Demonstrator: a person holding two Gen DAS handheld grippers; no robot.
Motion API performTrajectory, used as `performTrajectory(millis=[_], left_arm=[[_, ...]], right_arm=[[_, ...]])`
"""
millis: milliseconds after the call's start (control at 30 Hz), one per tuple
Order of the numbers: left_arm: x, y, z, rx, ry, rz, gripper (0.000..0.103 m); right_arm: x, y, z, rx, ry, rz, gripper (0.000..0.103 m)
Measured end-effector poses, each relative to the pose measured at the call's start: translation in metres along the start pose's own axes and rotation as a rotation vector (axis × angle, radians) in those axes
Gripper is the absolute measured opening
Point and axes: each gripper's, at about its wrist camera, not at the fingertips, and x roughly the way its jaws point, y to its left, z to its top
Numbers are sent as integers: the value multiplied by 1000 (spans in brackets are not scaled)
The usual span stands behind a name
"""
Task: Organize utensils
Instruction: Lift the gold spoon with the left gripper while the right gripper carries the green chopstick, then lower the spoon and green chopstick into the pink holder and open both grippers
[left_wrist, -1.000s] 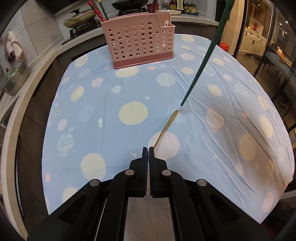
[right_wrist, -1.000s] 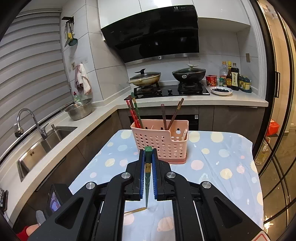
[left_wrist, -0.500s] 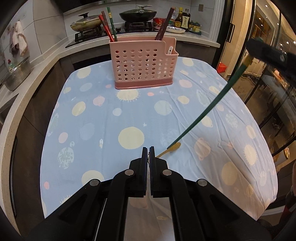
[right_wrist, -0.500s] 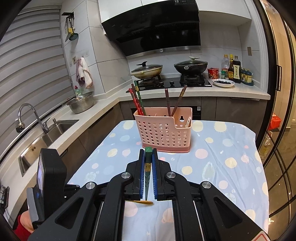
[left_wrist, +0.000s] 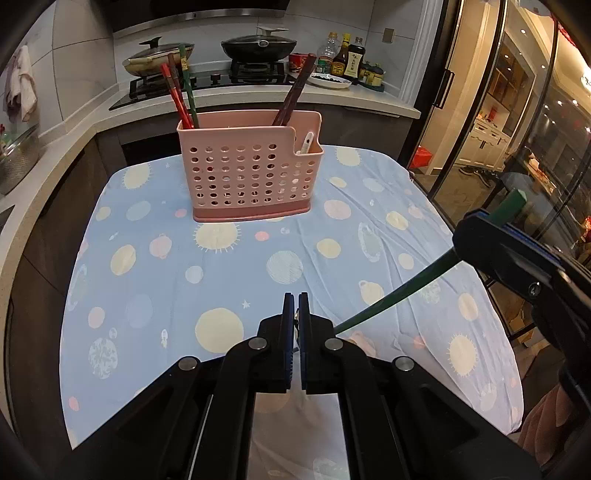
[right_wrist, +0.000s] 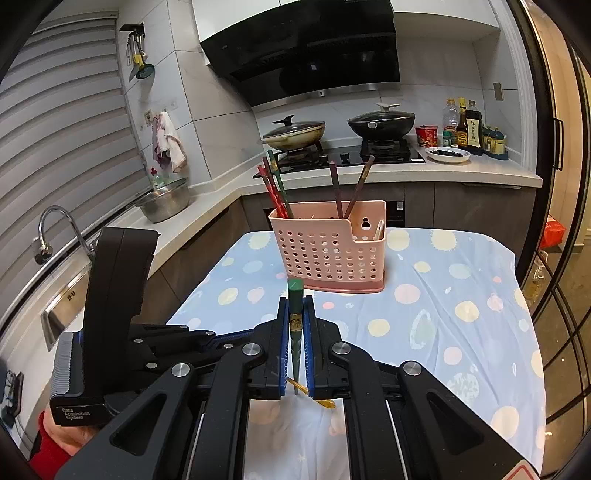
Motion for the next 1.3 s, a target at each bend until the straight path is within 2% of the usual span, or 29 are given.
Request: performTrajectory(millis=[200, 400, 833, 1033, 1167, 1300], left_arm=[[-3, 9, 6, 30, -4, 76, 2], [-23, 28, 31, 74, -51, 177, 2], [-50, 45, 142, 146, -190, 336, 2], [-34, 48, 191, 171, -198, 398, 2], [-11, 53, 209, 179, -164, 410, 2], [13, 59, 215, 185, -119, 415, 2]], right_arm=[[-6, -7, 14, -9, -32, -12, 7], [-10, -11, 47, -34, -82, -11, 7], [7, 5, 160, -98, -166, -18, 7], [39, 8, 204, -89, -146, -49, 7], [69, 8, 218, -92, -107, -91, 7], [105, 3, 218, -98, -39, -118, 7]])
